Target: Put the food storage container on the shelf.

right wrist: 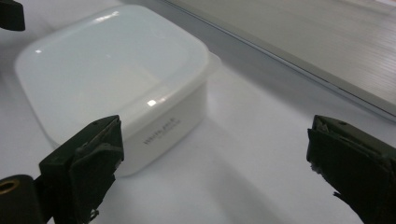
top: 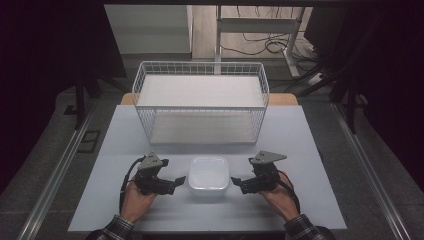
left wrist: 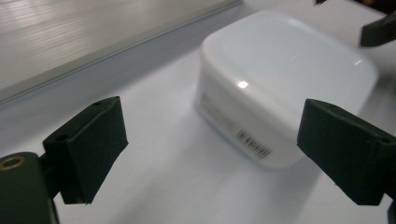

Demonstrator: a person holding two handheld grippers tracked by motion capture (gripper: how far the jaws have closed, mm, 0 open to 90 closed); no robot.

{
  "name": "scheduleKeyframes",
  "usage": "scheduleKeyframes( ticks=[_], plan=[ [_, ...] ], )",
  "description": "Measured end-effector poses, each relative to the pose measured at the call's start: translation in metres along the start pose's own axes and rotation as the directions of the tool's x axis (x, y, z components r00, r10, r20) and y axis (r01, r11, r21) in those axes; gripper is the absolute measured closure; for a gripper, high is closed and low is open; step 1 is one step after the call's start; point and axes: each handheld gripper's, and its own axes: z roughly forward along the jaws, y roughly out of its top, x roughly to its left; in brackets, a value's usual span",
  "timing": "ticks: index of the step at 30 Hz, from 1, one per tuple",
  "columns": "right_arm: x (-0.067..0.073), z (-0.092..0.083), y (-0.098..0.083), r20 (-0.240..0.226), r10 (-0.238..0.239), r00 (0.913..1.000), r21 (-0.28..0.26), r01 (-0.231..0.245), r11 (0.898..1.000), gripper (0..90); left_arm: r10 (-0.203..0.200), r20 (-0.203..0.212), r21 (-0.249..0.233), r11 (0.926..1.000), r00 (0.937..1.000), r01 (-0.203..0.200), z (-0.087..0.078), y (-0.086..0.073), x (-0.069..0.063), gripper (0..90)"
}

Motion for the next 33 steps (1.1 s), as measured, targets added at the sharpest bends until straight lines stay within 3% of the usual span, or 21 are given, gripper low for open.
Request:
scheduleKeyframes(
  ticks=[3, 7, 9, 13, 15, 18, 20, 22, 25, 26, 29, 33],
  plan=[
    [0.004, 0.001, 0.004, -0.024, 0.018, 0.9995, -0.002, -0.018, 1.000, 3.8, 0.000, 0.049, -0.007, 1.0000, 0.9988, 0.000, 0.004, 0.006, -0.006, 4.7],
    [0.007, 0.002, 0.009, -0.032, 0.033, 0.9989, 0.001, -0.033, 0.999, 3.4, 0.012, 0.083, 0.003, 0.9999, 0.9964, -0.013, 0.014, 0.014, -0.010, 3.1],
    [0.010, 0.004, 0.011, -0.033, 0.039, 0.9987, 0.010, -0.038, 0.999, 0.5, 0.014, 0.090, 0.016, 0.9998, 0.9958, -0.015, 0.021, 0.019, -0.012, 3.3],
    [0.013, 0.010, 0.015, -0.099, 0.097, 0.9904, 0.058, -0.092, 0.994, 0.4, 0.014, 0.113, 0.037, 0.9991, 0.9935, -0.019, 0.035, 0.024, -0.015, 4.7],
    [0.014, 0.014, 0.017, -0.104, 0.097, 0.9899, 0.072, -0.090, 0.993, 0.6, 0.017, 0.118, 0.055, 0.9982, 0.9928, -0.024, 0.042, 0.025, -0.016, 4.7],
    [0.016, 0.020, 0.019, -0.116, 0.109, 0.9873, 0.082, -0.100, 0.992, 2.8, -0.002, 0.118, 0.094, 0.9956, 0.9930, -0.009, 0.049, 0.021, -0.014, 4.9],
    [0.017, 0.026, 0.020, -0.121, 0.116, 0.9858, 0.088, -0.106, 0.990, 3.5, -0.034, 0.145, 0.100, 0.9948, 0.9888, 0.019, 0.049, 0.019, -0.012, 7.4],
    [0.018, 0.033, 0.019, -0.133, 0.112, 0.9848, 0.104, -0.098, 0.990, 4.2, -0.044, 0.143, 0.109, 0.9937, 0.9888, 0.029, 0.048, 0.019, -0.013, 9.3],
    [0.018, 0.036, 0.017, -0.195, 0.161, 0.9675, 0.114, -0.141, 0.983, 9.7, -0.064, 0.170, 0.111, 0.9928, 0.9834, 0.045, 0.045, 0.017, -0.014, 16.2],
    [0.018, 0.036, 0.016, -0.199, 0.170, 0.9652, 0.124, -0.147, 0.981, 9.4, -0.069, 0.167, 0.115, 0.9921, 0.9835, 0.050, 0.043, 0.016, -0.016, 17.6],
    [0.024, 0.030, 0.016, -0.172, 0.173, 0.9699, 0.133, -0.151, 0.980, 17.1, -0.087, 0.146, 0.140, 0.9879, 0.9855, 0.067, 0.037, 0.016, -0.021, 22.5],
    [0.027, 0.014, 0.017, -0.116, 0.198, 0.9733, 0.115, -0.185, 0.976, 40.7, -0.113, 0.123, 0.139, 0.9856, 0.9859, 0.096, 0.026, 0.016, -0.022, 38.6]
  ],
)
